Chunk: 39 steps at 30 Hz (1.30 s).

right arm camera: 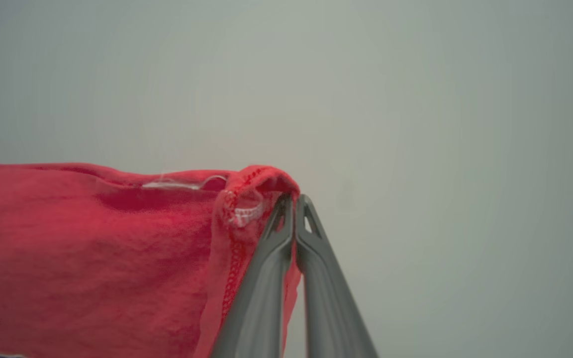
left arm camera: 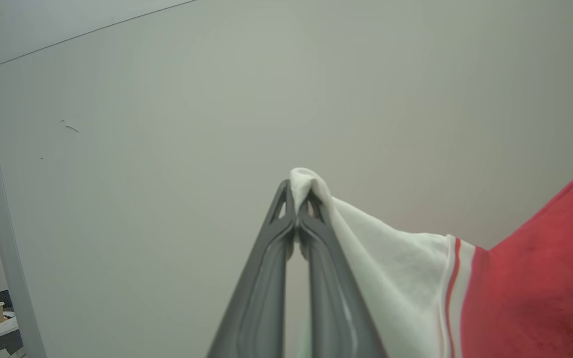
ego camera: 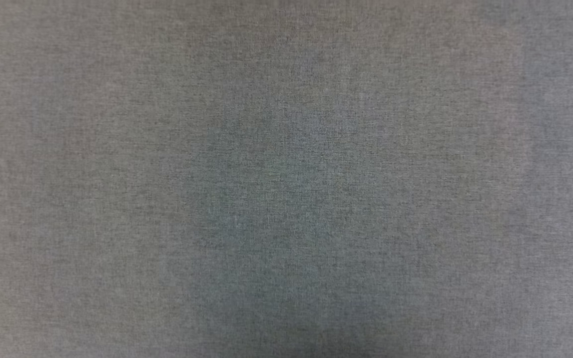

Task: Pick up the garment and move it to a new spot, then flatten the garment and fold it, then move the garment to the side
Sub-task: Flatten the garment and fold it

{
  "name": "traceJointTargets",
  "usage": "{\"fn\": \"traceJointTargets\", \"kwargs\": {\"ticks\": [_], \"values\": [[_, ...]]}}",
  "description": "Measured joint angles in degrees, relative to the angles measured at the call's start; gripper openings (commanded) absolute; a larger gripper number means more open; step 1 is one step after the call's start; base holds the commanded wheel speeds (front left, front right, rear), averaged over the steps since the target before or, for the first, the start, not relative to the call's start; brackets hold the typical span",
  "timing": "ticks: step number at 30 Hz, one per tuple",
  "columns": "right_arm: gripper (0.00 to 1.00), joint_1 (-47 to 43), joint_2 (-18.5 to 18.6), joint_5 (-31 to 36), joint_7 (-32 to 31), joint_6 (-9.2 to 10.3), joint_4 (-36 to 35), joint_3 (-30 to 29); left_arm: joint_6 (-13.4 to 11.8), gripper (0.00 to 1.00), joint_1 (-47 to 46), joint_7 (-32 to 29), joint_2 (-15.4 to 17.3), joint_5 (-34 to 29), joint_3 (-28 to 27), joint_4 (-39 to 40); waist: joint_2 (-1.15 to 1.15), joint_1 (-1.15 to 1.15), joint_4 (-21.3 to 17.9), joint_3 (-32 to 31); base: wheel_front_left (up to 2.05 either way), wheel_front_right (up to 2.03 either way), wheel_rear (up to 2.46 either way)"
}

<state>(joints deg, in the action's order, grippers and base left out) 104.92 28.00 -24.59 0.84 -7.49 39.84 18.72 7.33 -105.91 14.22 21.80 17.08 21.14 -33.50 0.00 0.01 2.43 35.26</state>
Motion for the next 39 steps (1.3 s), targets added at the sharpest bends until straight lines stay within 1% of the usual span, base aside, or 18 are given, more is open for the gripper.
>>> {"fn": "traceJointTargets", "kwargs": {"ticks": [3,7,10,13,17,23,25,26,31,34,39], "values": [[0.00,1.1,-0.1,-0.2,1.9,0.00,3.1,2.2,0.0,0.00,-0.1,0.4,0.5,0.6,0.3,-1.2,0.00,0.00,0.0,1.5,0.00,0.00,0.00],[0.00,0.8,-0.4,-2.2,4.2,0.00,6.7,5.0,0.0,0.00,1.8,0.4,1.1,1.2,1.7,-0.8,0.00,0.00,0.4,2.6,0.00,0.00,0.00],[0.00,-0.8,-0.7,-4.5,6.2,0.00,8.3,6.9,0.0,0.00,5.9,0.4,1.5,2.3,1.7,0.4,0.00,-0.01,0.7,2.9,0.00,0.00,0.00],[0.00,-4.8,-0.8,-6.7,8.4,0.00,9.4,9.4,0.0,0.00,11.9,0.4,1.8,3.0,1.0,2.2,0.00,-0.01,0.6,2.6,0.00,0.00,0.00],[0.00,-11.6,-0.9,-10.2,10.8,0.00,9.6,12.7,0.0,0.00,22.0,0.5,2.3,3.5,-0.5,6.2,0.00,-0.01,0.6,1.5,0.00,0.00,0.00],[0.00,-23.8,-0.3,-15.9,12.9,0.00,5.9,17.2,0.0,0.00,39.2,0.4,2.3,3.4,-3.9,12.7,0.00,-0.01,0.8,-1.3,0.00,0.00,0.00],[0.00,-28.7,0.7,-17.8,13.2,0.00,3.7,18.5,0.0,0.00,45.6,0.4,1.8,3.2,-4.7,14.9,0.00,-0.02,0.9,-2.6,0.00,0.00,0.00],[0.00,-35.5,3.0,-20.2,13.6,0.00,0.6,20.2,-0.3,0.00,54.4,0.4,1.2,2.4,-5.3,17.6,0.00,-0.02,1.0,-4.6,0.00,0.00,0.00],[0.00,-45.9,5.6,-22.8,13.6,0.00,-3.9,22.4,-0.8,0.00,69.1,0.4,0.2,2.3,-6.6,21.1,0.00,-0.02,1.1,-8.7,0.00,0.00,0.00],[0.00,-52.5,6.9,-24.6,13.6,0.00,-6.3,23.2,-1.1,0.00,78.1,0.4,-0.1,1.5,-5.8,22.4,0.00,-0.02,1.0,-11.7,0.00,0.00,0.00],[0.00,-63.2,8.2,-27.0,13.7,0.00,-8.7,23.8,-1.6,0.00,89.6,0.4,-0.6,2.2,-5.0,23.2,0.00,-0.02,0.9,-16.6,0.00,0.00,0.00]]}}
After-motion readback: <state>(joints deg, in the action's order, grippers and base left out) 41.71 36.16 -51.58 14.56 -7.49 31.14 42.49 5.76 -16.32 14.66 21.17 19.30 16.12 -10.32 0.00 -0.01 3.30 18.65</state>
